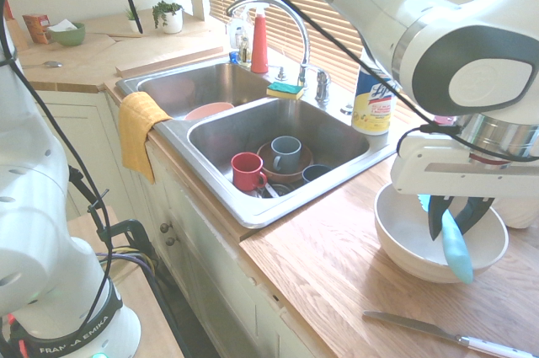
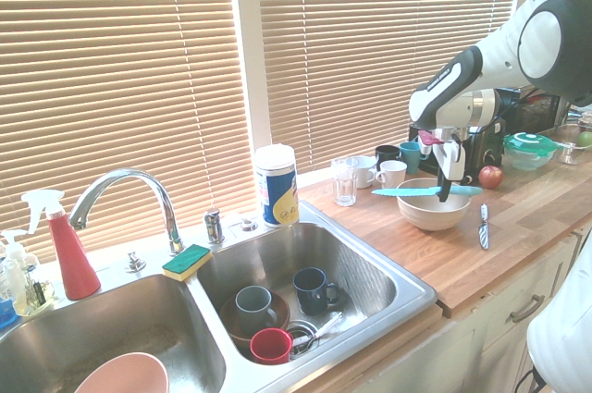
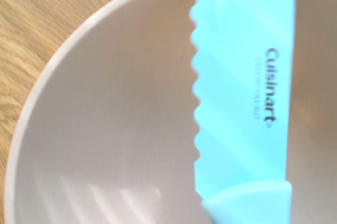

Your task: Put the knife into the sink

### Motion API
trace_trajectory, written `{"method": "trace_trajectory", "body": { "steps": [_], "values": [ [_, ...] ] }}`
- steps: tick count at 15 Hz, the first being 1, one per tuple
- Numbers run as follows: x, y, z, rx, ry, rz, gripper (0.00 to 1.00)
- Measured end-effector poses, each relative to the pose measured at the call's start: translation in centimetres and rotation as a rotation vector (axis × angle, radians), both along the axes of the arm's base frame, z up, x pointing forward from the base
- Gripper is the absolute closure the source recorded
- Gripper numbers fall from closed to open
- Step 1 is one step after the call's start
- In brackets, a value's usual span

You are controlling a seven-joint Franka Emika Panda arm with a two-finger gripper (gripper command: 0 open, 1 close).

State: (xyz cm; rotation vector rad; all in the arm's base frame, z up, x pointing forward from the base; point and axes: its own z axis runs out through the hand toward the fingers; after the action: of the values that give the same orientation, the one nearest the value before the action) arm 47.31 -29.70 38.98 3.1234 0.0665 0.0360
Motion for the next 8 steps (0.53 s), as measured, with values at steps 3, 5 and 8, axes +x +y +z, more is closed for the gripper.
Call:
{"method": "trace_trajectory", "body": {
  "steps": [3, 5, 8],
  "values": [
    [0.02, -0.01, 0.03, -0.001, -0.002, 0.0, 1.0],
    [0.08, 0.01, 0.07, -0.003, -0.006, -0.006, 1.0],
    [0.51, 0.33, 0.63, 0.02, -0.035, -0.057, 1.0]
  ]
}}
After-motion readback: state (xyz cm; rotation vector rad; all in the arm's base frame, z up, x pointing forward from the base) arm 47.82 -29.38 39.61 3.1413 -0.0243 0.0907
